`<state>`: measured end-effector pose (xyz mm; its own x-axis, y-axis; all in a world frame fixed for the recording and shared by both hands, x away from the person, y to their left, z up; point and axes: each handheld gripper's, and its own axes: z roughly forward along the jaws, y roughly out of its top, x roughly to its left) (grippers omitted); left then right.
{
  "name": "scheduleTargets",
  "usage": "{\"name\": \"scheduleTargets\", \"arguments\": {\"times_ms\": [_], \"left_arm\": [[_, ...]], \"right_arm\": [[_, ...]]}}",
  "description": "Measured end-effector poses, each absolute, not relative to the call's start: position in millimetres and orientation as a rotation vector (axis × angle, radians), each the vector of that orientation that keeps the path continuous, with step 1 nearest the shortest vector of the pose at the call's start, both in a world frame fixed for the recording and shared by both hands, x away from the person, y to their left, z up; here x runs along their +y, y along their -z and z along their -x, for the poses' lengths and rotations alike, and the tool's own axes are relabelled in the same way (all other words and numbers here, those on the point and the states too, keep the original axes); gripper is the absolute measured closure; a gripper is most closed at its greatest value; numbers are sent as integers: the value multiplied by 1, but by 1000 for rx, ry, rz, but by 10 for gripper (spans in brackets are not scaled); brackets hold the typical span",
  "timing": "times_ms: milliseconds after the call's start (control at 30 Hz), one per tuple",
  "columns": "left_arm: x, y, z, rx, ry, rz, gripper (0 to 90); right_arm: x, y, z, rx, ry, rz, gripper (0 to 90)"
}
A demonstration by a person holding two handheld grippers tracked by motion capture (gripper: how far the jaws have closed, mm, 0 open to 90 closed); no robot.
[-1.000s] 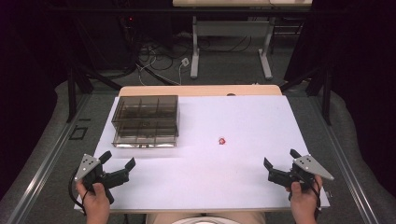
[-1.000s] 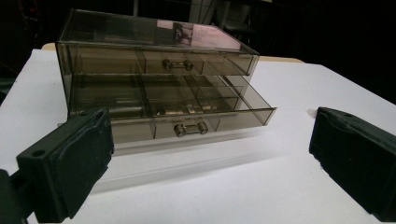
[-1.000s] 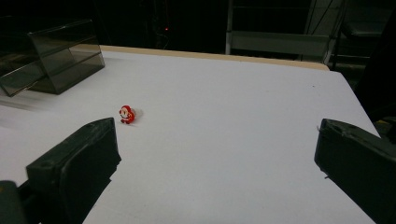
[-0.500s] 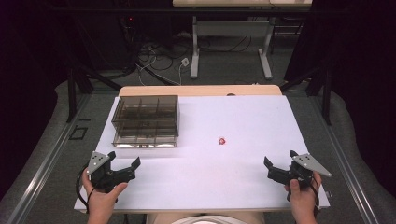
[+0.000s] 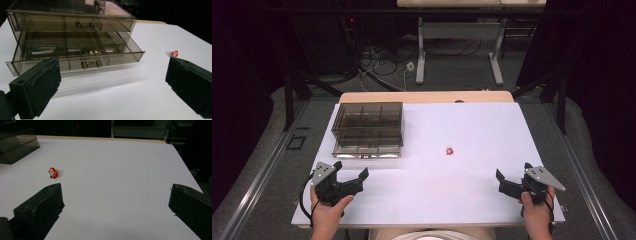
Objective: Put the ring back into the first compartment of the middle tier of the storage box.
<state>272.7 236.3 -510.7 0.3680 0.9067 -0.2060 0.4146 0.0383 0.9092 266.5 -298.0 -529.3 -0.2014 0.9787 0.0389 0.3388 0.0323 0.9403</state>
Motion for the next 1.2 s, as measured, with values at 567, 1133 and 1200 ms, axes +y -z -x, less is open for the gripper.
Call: {"name": "scheduleTargets", "arguments": {"times_ms": [567, 1133, 1200], "left_arm": [[219, 495, -276, 1200, -549, -1583, 1], [183, 474, -298, 1149, -487, -1609, 1], [175, 469, -303, 1129, -487, -1627, 1]], "right_arm": [[-291, 529, -269, 1625, -1192, -1367, 0], [-290, 526, -268, 1674, -1175, -1361, 0], [-290, 528, -269, 1675, -1170, -1379, 0]]}}
